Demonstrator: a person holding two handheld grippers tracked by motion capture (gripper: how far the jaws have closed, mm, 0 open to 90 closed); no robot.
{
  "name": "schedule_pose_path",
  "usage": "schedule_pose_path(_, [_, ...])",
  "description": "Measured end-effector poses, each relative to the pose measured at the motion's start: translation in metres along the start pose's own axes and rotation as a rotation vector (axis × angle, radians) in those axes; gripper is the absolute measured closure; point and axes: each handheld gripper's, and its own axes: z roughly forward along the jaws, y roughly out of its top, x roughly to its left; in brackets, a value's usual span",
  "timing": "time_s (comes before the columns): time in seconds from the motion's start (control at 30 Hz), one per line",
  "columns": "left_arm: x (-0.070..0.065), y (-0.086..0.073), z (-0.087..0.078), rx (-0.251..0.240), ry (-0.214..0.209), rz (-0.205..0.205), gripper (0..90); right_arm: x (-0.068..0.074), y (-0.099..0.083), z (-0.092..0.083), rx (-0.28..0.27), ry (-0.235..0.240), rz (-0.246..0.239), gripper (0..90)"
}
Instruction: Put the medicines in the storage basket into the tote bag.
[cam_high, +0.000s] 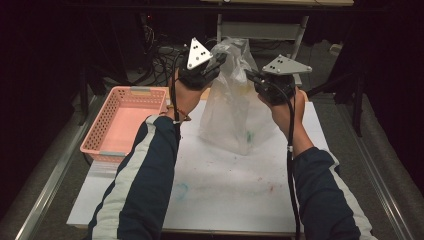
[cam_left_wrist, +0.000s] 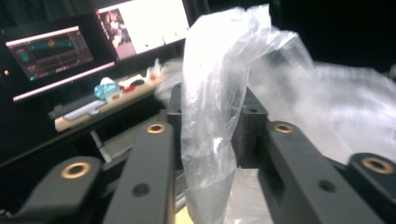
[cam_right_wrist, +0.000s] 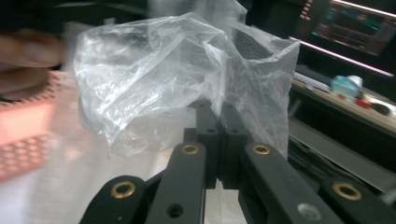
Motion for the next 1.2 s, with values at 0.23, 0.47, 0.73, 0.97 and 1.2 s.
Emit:
schedule_pose_path(0.23, [0.008, -0.023, -0.001, 0.034, 0.001, -0.077, 52.9, -0.021, -0.01, -0.002, 0.033, -0.083, 0.009, 90.0])
schedule_pose_path(0.47, [0.016, -0.019, -0.011, 0.06, 0.06, 0.046, 84.5, -0.039, -0.007, -0.007, 0.061, -0.154, -0.029, 90.0])
schedule_pose_path(0.73, [0.031, 0.012, -0.035, -0.069, 0.185, 0.016, 84.9, -0.05, 0.027, -0.027, -0.008, -0.182, -0.031, 90.0])
schedule_pose_path(0.97, [0.032, 0.016, -0.038, -0.076, 0.2, -0.009, 83.3, -0.044, 0.041, -0.027, -0.032, -0.184, -0.041, 90.0])
schedule_pose_path(1.2, [0.028, -0.023, -0.025, 0.025, 0.136, -0.01, 71.1, -0.04, 0.02, -0.01, 0.015, -0.152, -0.016, 90.0])
